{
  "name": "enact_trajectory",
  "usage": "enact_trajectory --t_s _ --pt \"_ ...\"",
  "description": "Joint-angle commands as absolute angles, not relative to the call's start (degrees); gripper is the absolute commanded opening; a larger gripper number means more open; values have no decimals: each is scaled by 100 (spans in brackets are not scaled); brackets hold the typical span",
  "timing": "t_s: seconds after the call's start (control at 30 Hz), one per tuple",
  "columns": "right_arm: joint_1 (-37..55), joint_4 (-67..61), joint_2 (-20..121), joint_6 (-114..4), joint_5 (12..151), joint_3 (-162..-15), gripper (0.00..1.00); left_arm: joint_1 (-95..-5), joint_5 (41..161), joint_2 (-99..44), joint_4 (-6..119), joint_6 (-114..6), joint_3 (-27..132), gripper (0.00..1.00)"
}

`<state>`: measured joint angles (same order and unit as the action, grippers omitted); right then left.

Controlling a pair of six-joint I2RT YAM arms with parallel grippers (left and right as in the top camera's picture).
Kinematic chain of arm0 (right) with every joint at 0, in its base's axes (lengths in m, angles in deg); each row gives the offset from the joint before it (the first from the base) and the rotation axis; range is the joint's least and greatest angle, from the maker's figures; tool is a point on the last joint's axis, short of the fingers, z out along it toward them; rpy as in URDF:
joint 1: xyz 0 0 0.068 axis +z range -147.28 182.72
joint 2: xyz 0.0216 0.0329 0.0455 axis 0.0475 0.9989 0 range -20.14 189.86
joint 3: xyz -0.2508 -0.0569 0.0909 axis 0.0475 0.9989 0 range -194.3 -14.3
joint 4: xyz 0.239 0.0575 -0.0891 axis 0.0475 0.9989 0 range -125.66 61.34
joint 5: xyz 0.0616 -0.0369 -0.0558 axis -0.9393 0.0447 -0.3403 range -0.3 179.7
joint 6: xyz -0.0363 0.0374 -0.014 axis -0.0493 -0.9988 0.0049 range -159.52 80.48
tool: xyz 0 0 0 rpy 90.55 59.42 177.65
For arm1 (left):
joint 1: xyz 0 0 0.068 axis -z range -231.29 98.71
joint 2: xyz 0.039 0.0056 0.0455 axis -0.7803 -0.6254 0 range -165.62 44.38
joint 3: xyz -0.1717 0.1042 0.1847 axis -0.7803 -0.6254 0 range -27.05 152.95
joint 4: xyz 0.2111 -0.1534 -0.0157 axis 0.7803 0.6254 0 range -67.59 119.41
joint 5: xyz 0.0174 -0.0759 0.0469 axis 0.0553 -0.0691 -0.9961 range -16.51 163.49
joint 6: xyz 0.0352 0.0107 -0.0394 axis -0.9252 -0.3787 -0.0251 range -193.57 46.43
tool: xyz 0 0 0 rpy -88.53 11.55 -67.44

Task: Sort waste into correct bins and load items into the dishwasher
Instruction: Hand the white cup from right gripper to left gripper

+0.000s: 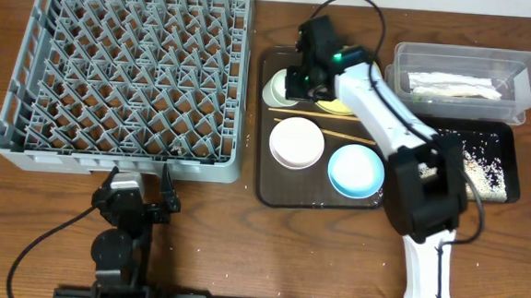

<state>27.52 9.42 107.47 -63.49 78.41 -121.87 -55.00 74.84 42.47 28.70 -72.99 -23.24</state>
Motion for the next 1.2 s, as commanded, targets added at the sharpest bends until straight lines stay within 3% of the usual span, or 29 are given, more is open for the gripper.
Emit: enact_trajectory --t_s 0.0,0.27,0.3,0.5,0.67,0.9,1.17 --pt "2483 1068 9930 -6015 7262 -12401 1 -5530 7683 3930 3235 -6591 -1624 93" --pt "2173 1479 9110 -5658 6161 -12401 1 -5530 8638 1729 4275 -6270 135 93" --pt "2144 1503 9077 -5652 6056 -12401 1 -5530 8874 1423 4277 -6268 334 98" --pt "1930 1663 9086 -5481 5374 -12290 1 -5530 11503 -216 3794 -6030 1261 98" --pt "1755 1280 9088 -5199 4215 -11894 1 -5451 13674 -1012 2824 -4596 1272 98" --pt "1548 201 9086 -5188 2716 -10886 1 -5395 14111 -1608 2950 -1730 1267 98" --pt "1775 -1598 9086 -5770 1778 -9619 1 -5395 14351 -1735 3023 -1499 1261 98"
